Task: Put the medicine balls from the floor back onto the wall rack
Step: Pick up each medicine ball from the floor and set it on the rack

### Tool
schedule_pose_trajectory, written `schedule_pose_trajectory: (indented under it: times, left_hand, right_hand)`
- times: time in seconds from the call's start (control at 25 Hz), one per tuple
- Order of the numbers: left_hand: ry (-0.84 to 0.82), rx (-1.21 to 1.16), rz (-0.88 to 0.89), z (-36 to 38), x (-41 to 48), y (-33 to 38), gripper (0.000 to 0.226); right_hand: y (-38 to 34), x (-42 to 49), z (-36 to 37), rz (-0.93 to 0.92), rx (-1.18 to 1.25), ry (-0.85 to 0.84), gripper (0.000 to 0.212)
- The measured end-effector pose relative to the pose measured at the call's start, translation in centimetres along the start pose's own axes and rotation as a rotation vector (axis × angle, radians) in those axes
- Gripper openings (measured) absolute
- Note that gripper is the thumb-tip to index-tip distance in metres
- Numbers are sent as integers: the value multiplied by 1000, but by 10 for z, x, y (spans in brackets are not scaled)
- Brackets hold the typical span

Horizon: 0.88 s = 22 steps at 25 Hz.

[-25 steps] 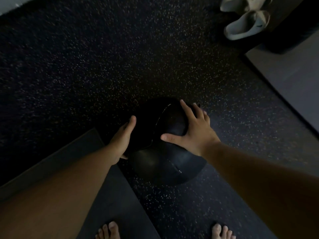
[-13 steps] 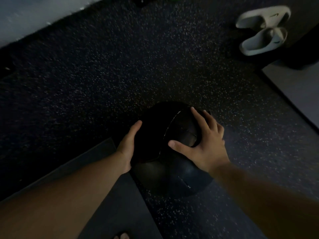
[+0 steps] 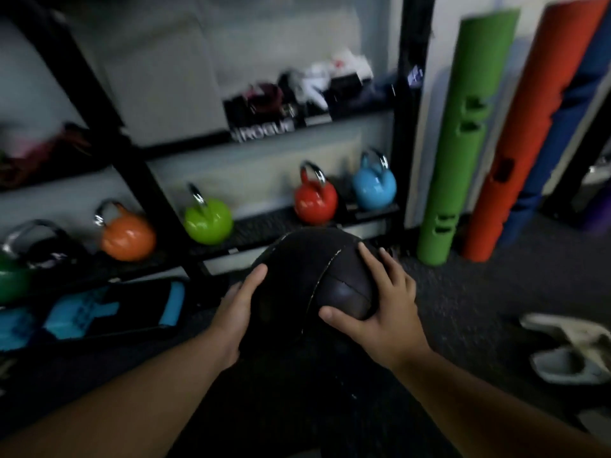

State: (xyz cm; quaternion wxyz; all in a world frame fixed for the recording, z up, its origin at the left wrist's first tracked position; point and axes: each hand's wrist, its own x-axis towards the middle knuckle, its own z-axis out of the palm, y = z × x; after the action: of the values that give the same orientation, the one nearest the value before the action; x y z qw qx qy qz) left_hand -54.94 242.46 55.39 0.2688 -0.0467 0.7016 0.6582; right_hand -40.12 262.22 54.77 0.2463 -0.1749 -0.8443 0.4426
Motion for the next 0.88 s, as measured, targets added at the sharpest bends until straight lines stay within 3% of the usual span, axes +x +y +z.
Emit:
schedule_pose_trajectory:
  times: [0.12,0.28,0.48,0.72,0.88]
  left_hand:
    - [24,-60,160,-41,-56,127,86]
    - [114,-95,383,-100,-123,274,63]
    - [144,-105,626,-188,-181,426,58]
    - [104,-70,755,-236,-207,529,59]
    - [76,-54,779,-250,-193,573,80]
  right_hand:
    - [-130,47,-28,-155,29,5,116]
    - [-290,100,-52,-310,33,24,120]
    - [-463,137,-47,-478,98,99,121]
    - [-567,176,-46,-574,118,183,119]
    - [-599,217,-37,-595,116,204,118]
